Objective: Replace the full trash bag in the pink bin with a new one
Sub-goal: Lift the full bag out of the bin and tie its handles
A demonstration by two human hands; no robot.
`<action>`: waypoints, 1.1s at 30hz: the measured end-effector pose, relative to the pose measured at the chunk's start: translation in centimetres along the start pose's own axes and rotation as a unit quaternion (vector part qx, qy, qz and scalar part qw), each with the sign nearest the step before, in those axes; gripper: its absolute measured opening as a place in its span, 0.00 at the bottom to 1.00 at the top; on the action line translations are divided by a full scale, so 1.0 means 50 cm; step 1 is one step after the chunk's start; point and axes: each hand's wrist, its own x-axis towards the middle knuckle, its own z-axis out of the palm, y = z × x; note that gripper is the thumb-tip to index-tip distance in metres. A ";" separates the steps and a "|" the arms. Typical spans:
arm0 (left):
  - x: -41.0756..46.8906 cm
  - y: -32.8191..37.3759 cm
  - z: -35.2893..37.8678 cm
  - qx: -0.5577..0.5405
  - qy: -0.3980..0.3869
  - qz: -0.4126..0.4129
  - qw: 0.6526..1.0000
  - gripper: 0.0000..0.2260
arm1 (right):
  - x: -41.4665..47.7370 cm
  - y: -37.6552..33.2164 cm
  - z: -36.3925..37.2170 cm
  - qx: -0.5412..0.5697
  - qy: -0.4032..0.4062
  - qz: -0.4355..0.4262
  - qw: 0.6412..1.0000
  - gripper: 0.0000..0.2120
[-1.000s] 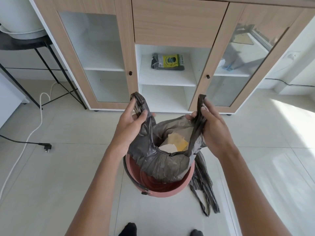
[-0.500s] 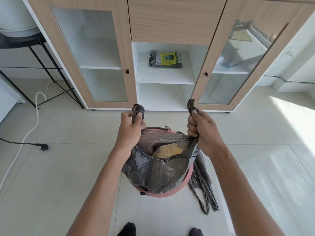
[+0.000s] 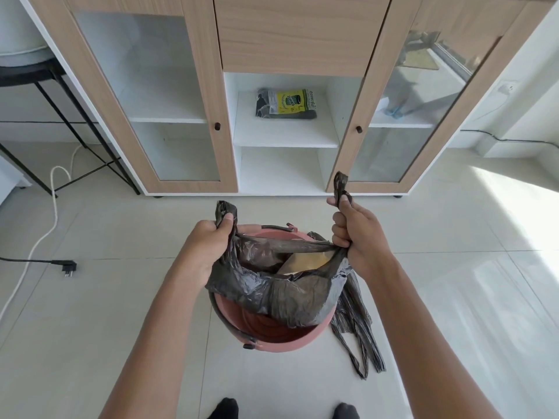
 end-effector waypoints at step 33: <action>-0.055 0.046 0.077 0.034 -0.171 0.097 0.980 0.17 | 0.004 0.023 0.032 -0.148 -0.045 0.039 0.987 0.13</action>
